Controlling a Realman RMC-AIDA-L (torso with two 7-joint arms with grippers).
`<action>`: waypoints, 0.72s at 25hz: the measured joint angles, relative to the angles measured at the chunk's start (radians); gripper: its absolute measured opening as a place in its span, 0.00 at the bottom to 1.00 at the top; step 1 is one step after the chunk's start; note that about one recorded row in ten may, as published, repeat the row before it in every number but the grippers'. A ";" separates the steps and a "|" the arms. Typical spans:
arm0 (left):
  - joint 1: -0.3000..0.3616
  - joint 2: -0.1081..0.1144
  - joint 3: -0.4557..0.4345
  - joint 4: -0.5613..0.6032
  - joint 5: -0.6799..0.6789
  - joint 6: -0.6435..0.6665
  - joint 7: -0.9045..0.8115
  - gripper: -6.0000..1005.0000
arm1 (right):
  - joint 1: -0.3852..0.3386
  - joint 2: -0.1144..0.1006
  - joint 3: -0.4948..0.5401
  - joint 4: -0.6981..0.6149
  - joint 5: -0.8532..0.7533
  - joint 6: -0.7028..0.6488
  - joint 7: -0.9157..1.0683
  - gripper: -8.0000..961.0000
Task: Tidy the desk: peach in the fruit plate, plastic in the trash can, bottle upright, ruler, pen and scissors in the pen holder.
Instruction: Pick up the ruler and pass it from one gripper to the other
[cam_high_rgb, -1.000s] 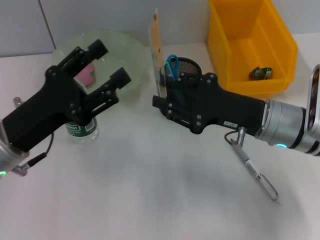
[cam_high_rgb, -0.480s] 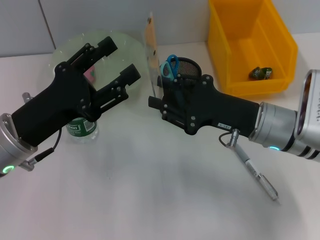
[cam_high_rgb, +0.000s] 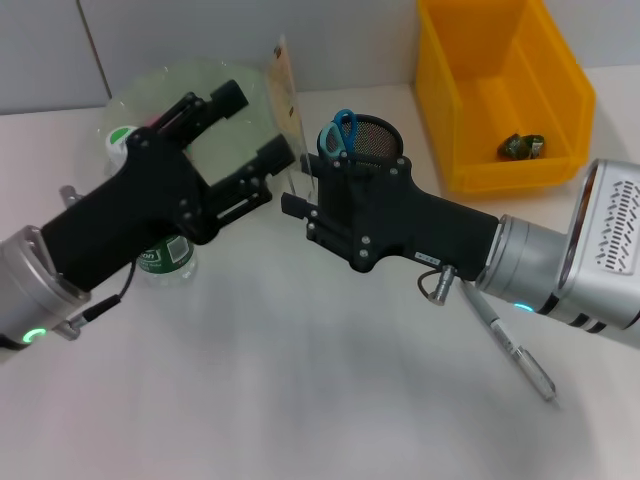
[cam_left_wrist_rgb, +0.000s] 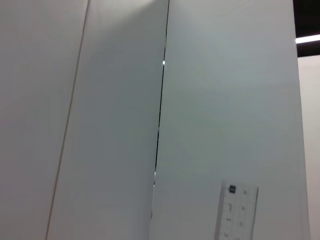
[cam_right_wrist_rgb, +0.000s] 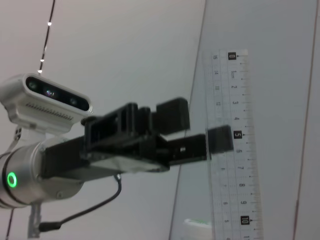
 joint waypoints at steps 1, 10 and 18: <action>0.000 0.000 0.024 0.000 -0.018 -0.008 0.007 0.78 | 0.001 0.000 0.009 0.008 0.000 0.000 -0.009 0.41; 0.024 0.000 0.183 0.064 -0.150 -0.098 0.046 0.78 | 0.000 0.000 0.071 0.065 0.001 -0.002 -0.071 0.41; 0.062 0.000 0.247 0.129 -0.222 -0.166 0.062 0.78 | 0.002 0.000 0.107 0.141 0.001 0.000 -0.168 0.41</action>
